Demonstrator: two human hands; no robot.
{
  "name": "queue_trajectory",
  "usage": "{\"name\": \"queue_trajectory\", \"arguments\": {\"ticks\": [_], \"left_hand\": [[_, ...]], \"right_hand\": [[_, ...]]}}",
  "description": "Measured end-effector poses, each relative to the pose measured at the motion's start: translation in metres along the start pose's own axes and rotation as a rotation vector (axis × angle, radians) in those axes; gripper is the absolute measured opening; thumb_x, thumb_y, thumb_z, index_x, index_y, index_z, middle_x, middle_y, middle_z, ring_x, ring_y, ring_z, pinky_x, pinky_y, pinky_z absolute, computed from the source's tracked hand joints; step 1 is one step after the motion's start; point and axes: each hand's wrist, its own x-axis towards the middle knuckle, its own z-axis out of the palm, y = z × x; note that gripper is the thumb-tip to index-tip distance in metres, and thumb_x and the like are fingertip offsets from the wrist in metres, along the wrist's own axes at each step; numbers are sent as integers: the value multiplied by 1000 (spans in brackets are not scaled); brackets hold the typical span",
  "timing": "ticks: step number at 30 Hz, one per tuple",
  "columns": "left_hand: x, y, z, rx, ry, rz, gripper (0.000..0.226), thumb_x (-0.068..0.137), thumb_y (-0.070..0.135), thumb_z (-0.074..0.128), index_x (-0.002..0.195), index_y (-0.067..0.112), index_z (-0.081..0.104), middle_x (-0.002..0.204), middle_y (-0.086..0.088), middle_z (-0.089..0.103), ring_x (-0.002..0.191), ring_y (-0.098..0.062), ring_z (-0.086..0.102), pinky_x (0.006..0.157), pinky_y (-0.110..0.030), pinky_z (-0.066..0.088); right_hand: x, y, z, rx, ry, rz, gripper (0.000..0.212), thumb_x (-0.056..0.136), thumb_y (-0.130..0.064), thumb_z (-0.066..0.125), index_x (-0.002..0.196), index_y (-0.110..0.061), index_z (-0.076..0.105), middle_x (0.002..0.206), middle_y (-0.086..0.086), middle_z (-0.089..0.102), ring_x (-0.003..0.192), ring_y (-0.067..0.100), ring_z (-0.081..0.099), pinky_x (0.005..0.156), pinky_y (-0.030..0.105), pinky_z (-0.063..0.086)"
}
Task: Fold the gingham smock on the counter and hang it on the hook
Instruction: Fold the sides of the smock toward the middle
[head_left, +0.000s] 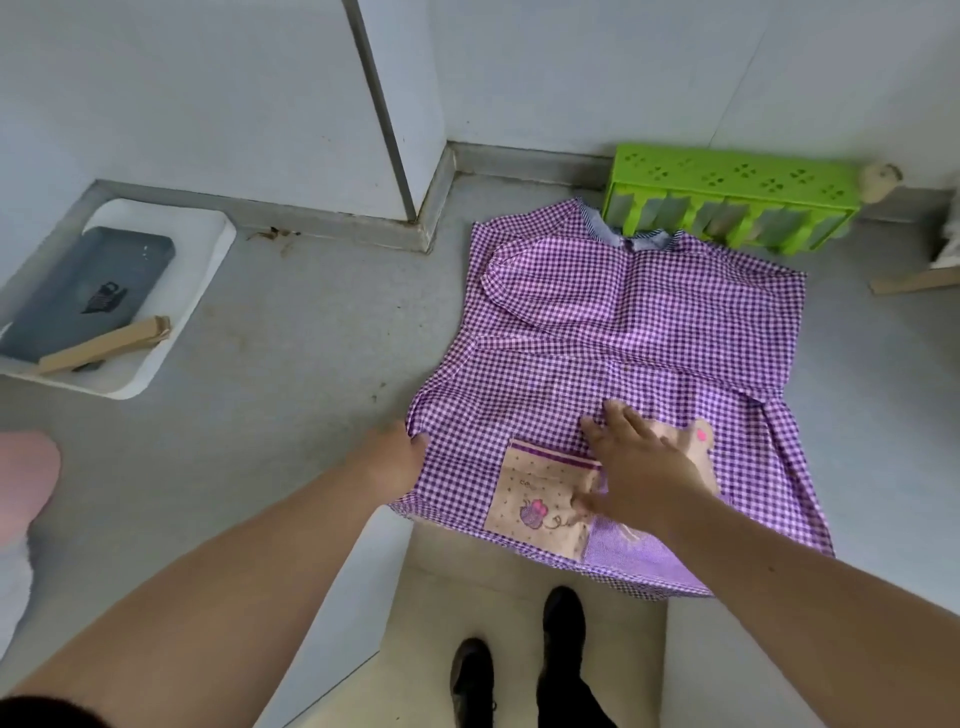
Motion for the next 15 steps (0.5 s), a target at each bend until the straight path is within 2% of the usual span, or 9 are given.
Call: {"name": "queue_trajectory", "arguments": {"ticks": [1, 3, 5, 7, 9, 10, 13, 15], "left_hand": [[0, -4, 2, -9, -40, -36, 75, 105, 68, 36, 163, 21, 36, 161, -10, 49, 138, -34, 56, 110, -43, 48], [-7, -12, 2, 19, -189, -72, 102, 86, 88, 51, 164, 25, 32, 164, -7, 46, 141, -34, 53, 112, -46, 48], [-12, -24, -1, 50, -348, -73, 109, 71, 86, 71, 159, 29, 42, 158, -1, 52, 137, -30, 57, 115, -47, 48], [-13, -37, -4, 68, -394, -77, 96, 65, 73, 82, 146, 28, 59, 144, 2, 65, 123, -24, 64, 112, -47, 52], [-14, -44, -3, 69, -368, -101, 77, 78, 65, 77, 142, 26, 61, 141, 1, 66, 119, -23, 66, 110, -45, 53], [-19, -42, -4, 72, -336, -113, 69, 89, 62, 71, 146, 25, 58, 145, -1, 64, 123, -25, 64, 111, -45, 52], [-27, -31, -3, 58, -275, -72, 59, 105, 53, 54, 156, 24, 46, 155, -4, 54, 136, -30, 57, 116, -43, 47], [-33, -23, -1, 27, -262, -2, 41, 109, 48, 45, 145, 30, 55, 147, -3, 61, 127, -26, 61, 114, -45, 47]], "right_hand": [[3, 0, -5, -4, 2, 8, 109, 84, -82, 51, 162, -38, -11, 170, 0, -25, 159, 23, -13, 114, 80, 4], [4, -1, -12, 24, 0, 15, 110, 83, -81, 56, 162, -40, -9, 170, -2, -23, 159, 22, -12, 113, 79, 8], [7, 2, -16, 53, -6, 7, 111, 84, -78, 59, 163, -39, -8, 170, -2, -22, 159, 22, -11, 119, 67, 20], [10, 6, -17, 85, -2, -8, 111, 84, -76, 61, 163, -38, -7, 170, -1, -22, 159, 23, -11, 122, 60, 22], [9, 10, -16, 140, 3, -23, 105, 85, -74, 61, 164, -38, 1, 172, -3, -18, 159, 24, -10, 125, 58, 19], [3, 12, -14, 184, 24, -8, 97, 87, -73, 59, 164, -39, 10, 173, -4, -11, 159, 26, -5, 126, 57, 19], [-20, 27, -2, 422, 208, 150, 79, 91, -57, 61, 159, -40, 25, 163, 3, 26, 150, 32, 25, 117, 54, 35], [-45, 41, 14, 512, 350, 293, 69, 90, -47, 64, 152, -32, 38, 148, 8, 42, 136, 34, 40, 111, 51, 39]]}}
